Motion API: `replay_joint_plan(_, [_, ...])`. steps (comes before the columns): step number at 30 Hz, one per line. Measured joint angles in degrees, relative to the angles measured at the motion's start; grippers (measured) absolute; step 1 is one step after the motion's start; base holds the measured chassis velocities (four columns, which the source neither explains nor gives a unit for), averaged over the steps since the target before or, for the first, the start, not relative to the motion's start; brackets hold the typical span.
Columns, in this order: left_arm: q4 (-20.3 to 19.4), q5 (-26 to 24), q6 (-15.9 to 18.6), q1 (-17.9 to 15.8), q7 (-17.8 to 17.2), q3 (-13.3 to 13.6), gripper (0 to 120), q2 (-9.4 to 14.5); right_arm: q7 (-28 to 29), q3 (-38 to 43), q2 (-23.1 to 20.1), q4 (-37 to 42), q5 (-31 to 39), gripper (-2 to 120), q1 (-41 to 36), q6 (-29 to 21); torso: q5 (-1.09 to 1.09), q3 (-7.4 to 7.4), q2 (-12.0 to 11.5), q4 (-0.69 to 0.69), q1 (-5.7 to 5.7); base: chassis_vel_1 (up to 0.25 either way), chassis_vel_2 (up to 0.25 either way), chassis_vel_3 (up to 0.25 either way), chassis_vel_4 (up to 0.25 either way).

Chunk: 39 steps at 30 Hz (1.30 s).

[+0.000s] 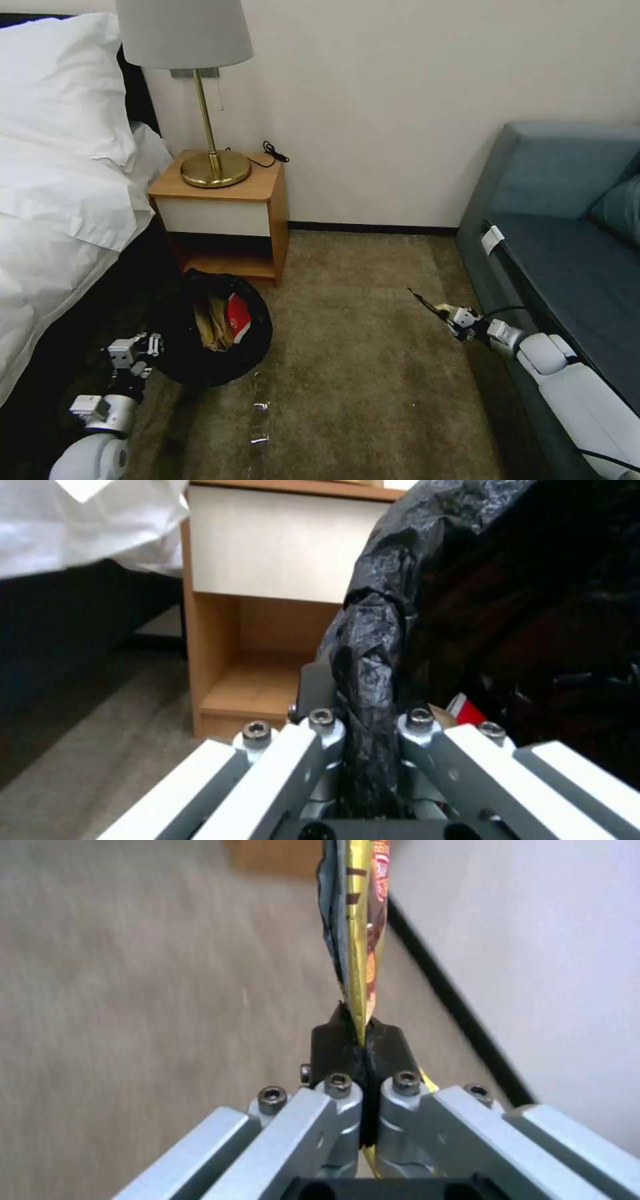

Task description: Pick up the trash bin, then pick up the garbage on the floor and place it into the trash bin.

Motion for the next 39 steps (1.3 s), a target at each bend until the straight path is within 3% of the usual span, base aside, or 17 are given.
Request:
replay_joint_plan(2, [2.18, 0.97, 0.67, -2.75, -1.55, 2.13, 3, -0.33, -0.11, -2.47, -0.40, 4.31, 2.90, 0, 0.30, -0.45, 0.00, 0.00, 0.00, 0.00, 0.00, 0.000, 0.000, 0.000, 0.000])
replay_joint_plan(6, [4.04, 1.89, 1.15, -5.28, -2.81, 3.80, 3, -0.81, -0.06, -4.43, -0.44, 6.99, 4.56, 0, 0.64, -0.98, -0.01, 0.01, 0.00, 0.01, 0.00, 0.000, 0.000, 0.000, 0.000])
replay_joint_plan(8, [5.96, 2.76, 1.81, -8.53, -4.11, 5.83, 3, -1.63, 0.04, -6.91, -0.42, 9.79, 6.29, 0, 1.36, -1.58, -0.01, 0.01, 0.00, -0.01, 0.00, 0.000, 0.000, 0.000, 0.000])
replay_joint_plan(17, [10.76, 4.21, 2.58, -15.13, -5.21, 9.69, 3, -3.79, 1.50, -15.10, 0.61, 14.37, 11.92, 0, 6.69, -3.32, 0.00, 0.00, 0.00, -0.01, 0.00, 0.000, 0.000, 0.000, 0.000])
replay_joint_plan(33, [17.40, 6.31, 1.87, -19.32, -4.88, 11.93, 3, -8.21, 4.74, -25.41, 5.03, 12.72, 15.91, 0, 13.62, -4.32, -0.01, 0.00, 0.00, -0.01, 0.01, 0.000, 0.000, 0.000, 0.000])
replay_joint_plan(39, [18.74, 6.86, 1.74, -20.16, -4.77, 12.14, 3, -9.60, 5.96, -29.16, 8.76, 10.68, 15.63, 0, 14.19, -4.17, -0.01, 0.00, 0.00, -0.01, 0.00, 0.000, 0.000, 0.000, 0.000])
